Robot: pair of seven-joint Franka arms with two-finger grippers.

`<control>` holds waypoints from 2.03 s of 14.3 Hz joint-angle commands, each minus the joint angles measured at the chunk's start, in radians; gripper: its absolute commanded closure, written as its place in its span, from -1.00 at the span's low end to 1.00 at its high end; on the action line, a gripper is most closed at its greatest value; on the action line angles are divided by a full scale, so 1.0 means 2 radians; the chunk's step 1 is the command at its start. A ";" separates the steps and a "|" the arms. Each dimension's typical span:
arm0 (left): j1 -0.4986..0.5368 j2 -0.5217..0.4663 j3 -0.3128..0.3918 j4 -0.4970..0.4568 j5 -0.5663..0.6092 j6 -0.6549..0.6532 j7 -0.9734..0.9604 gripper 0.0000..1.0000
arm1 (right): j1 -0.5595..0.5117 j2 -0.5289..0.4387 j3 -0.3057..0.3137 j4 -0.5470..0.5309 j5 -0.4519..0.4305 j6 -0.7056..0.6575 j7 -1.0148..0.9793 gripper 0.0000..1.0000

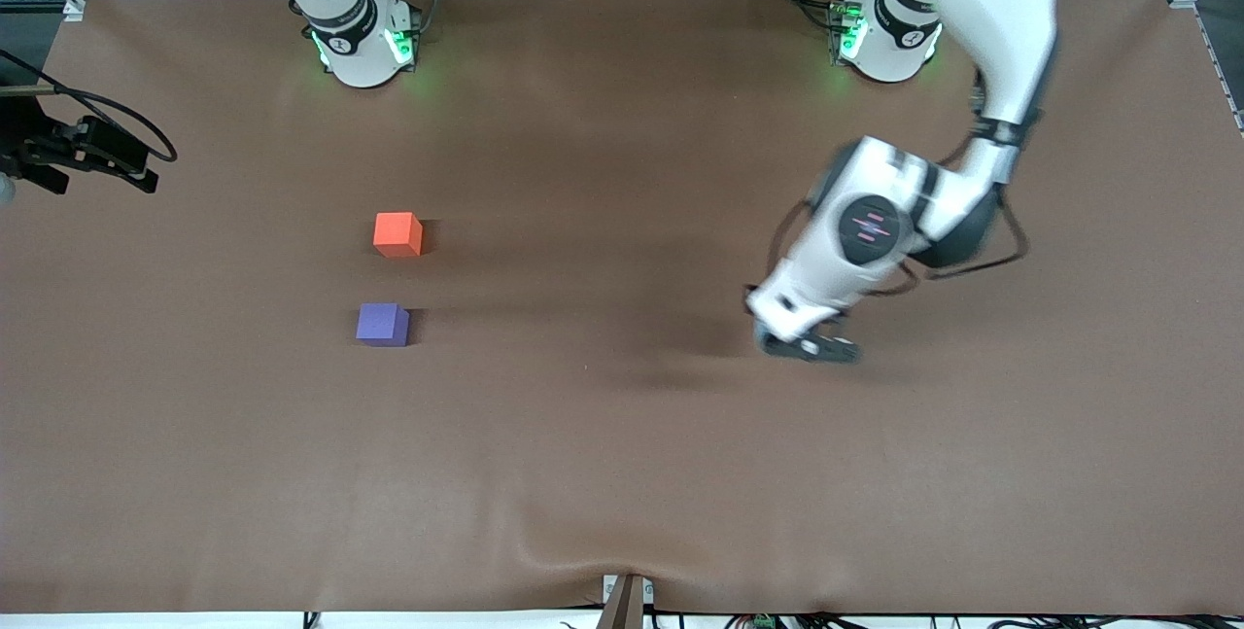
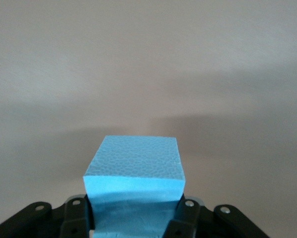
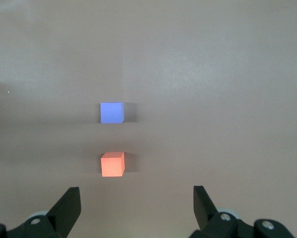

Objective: Place blue block between orange and purple blocks
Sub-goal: 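Carry the blue cube with the left gripper toward the table middle, then set the blue cube down mid-table while the right gripper approaches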

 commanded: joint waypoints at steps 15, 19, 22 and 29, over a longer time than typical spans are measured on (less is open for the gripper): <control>-0.234 0.180 0.013 0.163 -0.005 0.025 -0.269 0.30 | -0.006 0.029 0.005 -0.002 0.006 -0.003 -0.006 -1.00; -0.233 0.160 0.018 0.162 0.005 0.026 -0.275 -1.00 | 0.004 0.040 0.007 -0.004 0.006 -0.005 -0.003 -1.00; -0.225 0.124 0.020 0.161 0.006 0.008 -0.275 -1.00 | 0.013 0.043 0.007 -0.011 0.023 -0.018 0.001 -1.00; -0.132 -0.028 0.065 0.155 0.007 -0.135 -0.211 -1.00 | 0.123 0.035 0.008 -0.058 0.075 0.010 0.144 -1.00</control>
